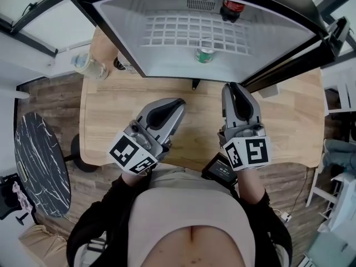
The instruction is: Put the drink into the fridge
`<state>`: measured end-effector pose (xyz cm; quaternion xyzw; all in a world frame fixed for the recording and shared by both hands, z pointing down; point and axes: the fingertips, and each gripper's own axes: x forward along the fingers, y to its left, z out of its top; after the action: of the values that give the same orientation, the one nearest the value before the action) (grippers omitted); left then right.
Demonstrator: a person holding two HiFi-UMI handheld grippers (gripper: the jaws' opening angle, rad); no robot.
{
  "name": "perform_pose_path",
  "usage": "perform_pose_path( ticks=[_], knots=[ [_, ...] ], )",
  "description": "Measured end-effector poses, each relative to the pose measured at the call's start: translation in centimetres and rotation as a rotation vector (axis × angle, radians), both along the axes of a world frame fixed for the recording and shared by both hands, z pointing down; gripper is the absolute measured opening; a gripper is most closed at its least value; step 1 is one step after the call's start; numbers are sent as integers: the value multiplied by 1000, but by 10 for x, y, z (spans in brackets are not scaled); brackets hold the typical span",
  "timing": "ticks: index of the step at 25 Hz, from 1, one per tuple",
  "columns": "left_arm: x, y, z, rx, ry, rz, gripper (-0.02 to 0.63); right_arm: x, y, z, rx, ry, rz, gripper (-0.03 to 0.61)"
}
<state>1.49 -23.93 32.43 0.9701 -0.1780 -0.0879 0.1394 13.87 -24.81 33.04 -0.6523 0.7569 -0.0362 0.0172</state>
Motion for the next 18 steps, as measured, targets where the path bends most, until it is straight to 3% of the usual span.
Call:
perform_pose_path(
  ticks=[8,18],
  knots=[
    [-3,6,-1,26,5,45,23,-7,17,-1,32,48,41,43],
    [-5,32,-12,54,13,42,23,-8,46,-6,45,-19,30,35]
  ],
)
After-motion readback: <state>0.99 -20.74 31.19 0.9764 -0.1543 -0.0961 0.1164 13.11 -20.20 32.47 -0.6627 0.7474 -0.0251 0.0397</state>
